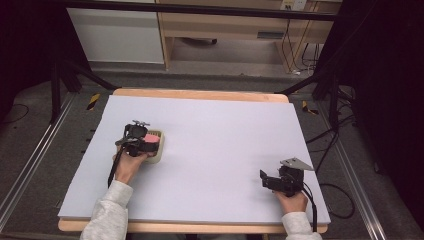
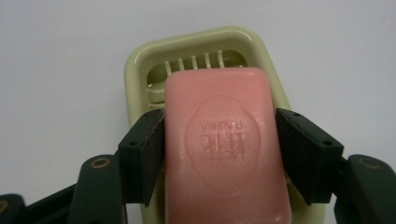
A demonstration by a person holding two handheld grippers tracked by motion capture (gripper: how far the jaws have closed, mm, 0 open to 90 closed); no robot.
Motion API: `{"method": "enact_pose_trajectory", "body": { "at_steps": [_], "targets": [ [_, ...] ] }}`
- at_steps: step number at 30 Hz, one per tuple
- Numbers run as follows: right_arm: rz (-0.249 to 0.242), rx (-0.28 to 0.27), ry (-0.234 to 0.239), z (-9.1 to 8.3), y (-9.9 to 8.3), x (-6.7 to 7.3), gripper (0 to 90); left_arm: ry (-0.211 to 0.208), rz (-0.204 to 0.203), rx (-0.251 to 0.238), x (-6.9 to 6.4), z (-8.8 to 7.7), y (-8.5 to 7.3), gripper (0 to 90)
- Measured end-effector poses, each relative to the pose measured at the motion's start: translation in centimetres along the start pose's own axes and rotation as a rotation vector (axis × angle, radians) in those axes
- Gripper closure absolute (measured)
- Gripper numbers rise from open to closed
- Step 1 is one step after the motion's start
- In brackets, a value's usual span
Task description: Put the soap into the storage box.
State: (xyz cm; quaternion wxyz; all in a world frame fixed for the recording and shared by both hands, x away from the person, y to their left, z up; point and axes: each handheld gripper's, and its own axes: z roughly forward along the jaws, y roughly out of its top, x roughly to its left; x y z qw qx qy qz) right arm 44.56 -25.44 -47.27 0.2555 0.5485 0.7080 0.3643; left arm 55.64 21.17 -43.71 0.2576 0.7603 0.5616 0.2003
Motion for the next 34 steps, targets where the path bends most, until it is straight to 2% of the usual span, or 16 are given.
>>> {"method": "enact_pose_trajectory", "body": {
  "at_steps": [10,17,23,30,34],
  "targets": [
    [0.005,0.0,-0.001,-0.1,0.0,-0.1,8.0,-0.01,0.009,-0.071,-0.2,-2.1,0.2,30.2],
    [0.007,-0.006,-0.007,-0.2,-0.1,-0.1,8.0,-0.021,0.044,-0.132,-0.9,-3.7,-0.3,27.7],
    [0.01,-0.007,-0.012,-0.3,-0.1,-0.4,8.0,-0.026,0.048,-0.18,-0.7,-5.0,-1.7,26.9],
    [0.02,-0.009,-0.013,-0.3,-0.2,-0.5,7.9,-0.008,0.038,-0.235,0.0,-5.8,-3.9,23.2],
    [0.03,-0.009,-0.017,-0.4,-0.2,-0.6,7.9,-0.017,0.047,-0.238,0.3,-5.9,-5.1,19.9]
  ]
}}
